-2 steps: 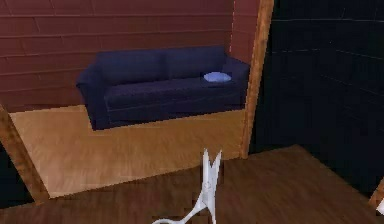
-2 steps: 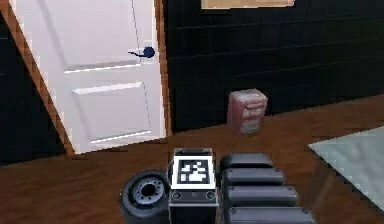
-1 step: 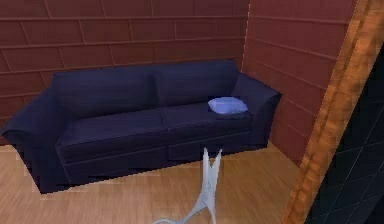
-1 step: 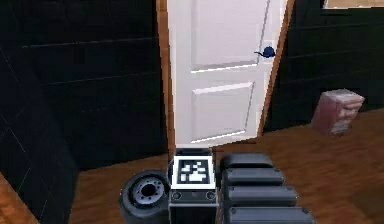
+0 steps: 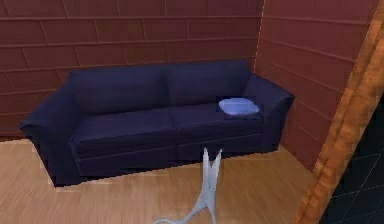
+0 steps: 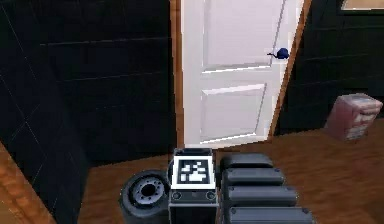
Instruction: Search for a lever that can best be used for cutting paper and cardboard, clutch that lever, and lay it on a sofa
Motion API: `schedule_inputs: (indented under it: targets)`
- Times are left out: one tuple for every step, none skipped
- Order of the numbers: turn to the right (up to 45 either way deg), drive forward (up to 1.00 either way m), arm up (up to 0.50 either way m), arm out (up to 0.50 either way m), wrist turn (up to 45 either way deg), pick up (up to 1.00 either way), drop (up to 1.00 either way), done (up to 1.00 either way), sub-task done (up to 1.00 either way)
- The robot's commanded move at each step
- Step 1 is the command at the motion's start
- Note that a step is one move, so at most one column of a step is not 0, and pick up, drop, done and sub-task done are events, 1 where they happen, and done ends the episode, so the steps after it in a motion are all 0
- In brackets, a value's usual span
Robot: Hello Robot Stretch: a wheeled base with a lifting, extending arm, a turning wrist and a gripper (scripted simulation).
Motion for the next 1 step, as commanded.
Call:
schedule_inputs:
  targets:
    - [0.0, 1.00, 0.00, 0.00, 0.0, 0.00, 0.00, 0.00, 0.00]
